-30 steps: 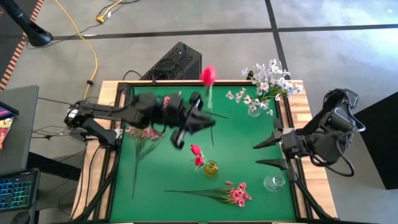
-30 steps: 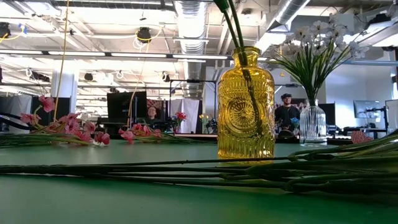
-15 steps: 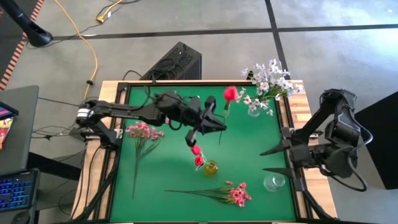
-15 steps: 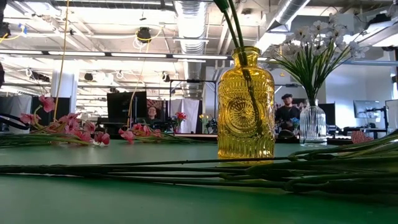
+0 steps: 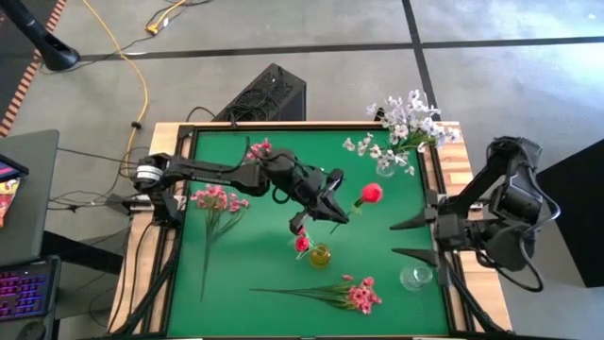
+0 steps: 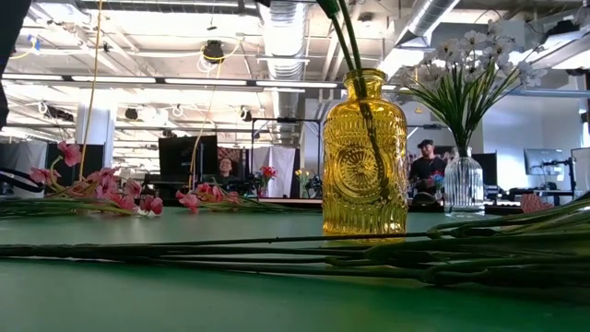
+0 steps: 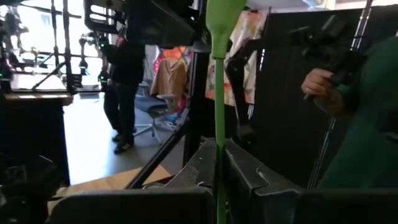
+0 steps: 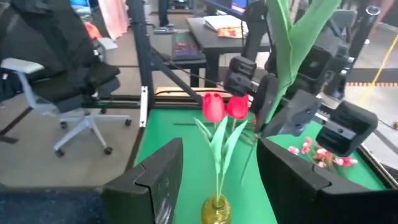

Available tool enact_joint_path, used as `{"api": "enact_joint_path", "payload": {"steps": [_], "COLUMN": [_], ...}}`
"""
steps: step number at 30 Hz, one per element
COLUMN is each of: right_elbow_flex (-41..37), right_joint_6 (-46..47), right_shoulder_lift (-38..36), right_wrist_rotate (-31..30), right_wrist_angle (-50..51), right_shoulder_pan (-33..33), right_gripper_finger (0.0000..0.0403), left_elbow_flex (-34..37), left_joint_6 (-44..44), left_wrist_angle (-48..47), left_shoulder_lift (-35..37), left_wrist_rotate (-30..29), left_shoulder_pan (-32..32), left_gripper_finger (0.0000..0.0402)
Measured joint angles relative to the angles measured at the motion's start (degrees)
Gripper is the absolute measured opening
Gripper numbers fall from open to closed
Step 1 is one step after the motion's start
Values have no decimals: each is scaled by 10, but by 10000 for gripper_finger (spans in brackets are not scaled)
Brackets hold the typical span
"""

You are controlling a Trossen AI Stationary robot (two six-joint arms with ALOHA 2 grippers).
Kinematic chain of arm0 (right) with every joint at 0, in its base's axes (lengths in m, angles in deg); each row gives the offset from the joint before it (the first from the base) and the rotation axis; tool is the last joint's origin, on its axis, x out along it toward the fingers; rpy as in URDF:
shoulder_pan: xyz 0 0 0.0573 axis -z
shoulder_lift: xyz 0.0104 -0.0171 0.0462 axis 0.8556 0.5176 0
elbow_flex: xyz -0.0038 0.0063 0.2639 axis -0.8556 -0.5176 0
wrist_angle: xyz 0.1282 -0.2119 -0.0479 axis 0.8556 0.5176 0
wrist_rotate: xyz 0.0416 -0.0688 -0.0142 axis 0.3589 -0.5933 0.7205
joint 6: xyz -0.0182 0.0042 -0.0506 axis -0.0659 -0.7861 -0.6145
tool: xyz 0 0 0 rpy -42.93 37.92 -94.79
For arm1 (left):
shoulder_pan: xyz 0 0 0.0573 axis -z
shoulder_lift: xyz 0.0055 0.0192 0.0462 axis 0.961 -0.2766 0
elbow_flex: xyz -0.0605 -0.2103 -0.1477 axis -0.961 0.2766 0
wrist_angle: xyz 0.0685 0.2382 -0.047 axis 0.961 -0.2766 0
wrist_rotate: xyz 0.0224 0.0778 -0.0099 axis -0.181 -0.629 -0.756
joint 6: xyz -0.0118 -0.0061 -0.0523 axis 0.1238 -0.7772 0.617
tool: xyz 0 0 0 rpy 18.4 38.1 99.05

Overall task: Sort flowers into vase by color
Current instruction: Put the top right red tulip into the transparent yellow vase

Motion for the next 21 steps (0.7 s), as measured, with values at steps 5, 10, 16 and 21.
{"api": "enact_joint_path", "payload": {"steps": [5, 10, 16, 21], "right_elbow_flex": [0, 0, 0, 0], "right_joint_6": [1, 2, -4, -7], "right_shoulder_lift": [8, 8, 8, 8], "right_wrist_rotate": [0, 0, 1, 3], "right_wrist_angle": [-2, -2, 1, 9], "right_shoulder_pan": [24, 43, 65, 84], "right_gripper_finger": [230, 230, 230, 230], "left_elbow_flex": [44, 116, 152, 151], "left_joint_6": [1, 37, 49, 63], "left_wrist_angle": [34, 153, 188, 226], "left_shoulder_lift": [0, 0, 1, 0], "left_wrist_rotate": [2, -10, -37, -54], "left_shoulder_pan": [0, -2, -2, -2], "left_gripper_finger": [0, 0, 0, 0]}}
